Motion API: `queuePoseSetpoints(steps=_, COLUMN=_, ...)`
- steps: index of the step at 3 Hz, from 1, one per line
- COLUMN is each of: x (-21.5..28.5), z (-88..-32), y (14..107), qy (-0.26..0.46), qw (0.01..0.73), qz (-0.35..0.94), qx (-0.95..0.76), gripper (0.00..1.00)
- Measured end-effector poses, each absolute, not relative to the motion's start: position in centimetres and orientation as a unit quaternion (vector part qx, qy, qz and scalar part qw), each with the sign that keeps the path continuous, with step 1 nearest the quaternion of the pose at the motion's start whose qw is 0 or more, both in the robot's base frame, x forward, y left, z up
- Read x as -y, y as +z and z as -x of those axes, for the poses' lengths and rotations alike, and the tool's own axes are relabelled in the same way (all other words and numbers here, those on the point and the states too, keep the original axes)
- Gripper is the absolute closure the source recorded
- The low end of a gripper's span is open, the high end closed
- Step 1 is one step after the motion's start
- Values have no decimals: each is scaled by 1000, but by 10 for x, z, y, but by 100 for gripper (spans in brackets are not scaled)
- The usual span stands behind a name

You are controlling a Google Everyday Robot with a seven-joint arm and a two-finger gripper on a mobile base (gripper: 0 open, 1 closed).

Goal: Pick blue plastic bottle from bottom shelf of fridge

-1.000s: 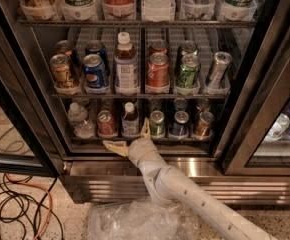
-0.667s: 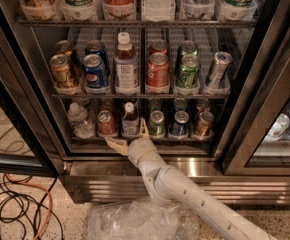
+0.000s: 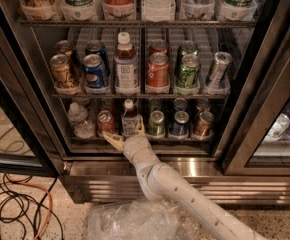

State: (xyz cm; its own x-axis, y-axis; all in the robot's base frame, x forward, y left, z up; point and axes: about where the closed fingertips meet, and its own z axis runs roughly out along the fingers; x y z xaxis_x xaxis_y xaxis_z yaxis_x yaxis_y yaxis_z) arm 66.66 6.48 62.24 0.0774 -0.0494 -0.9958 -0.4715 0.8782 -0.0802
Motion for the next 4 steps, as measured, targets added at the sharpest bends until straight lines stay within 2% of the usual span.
queuePoseSetpoints(steps=1, x=-67, z=-673, y=620, qy=142, qw=711, qz=193, qx=-661, gripper=15)
queuePoseSetpoints(steps=2, x=-65, z=-679, y=618, qy=132, qw=715, qz=190, qx=-659, gripper=34)
queuePoseSetpoints(steps=4, x=-61, z=-682, y=620, qy=124, qw=717, qz=188, qx=-660, gripper=80)
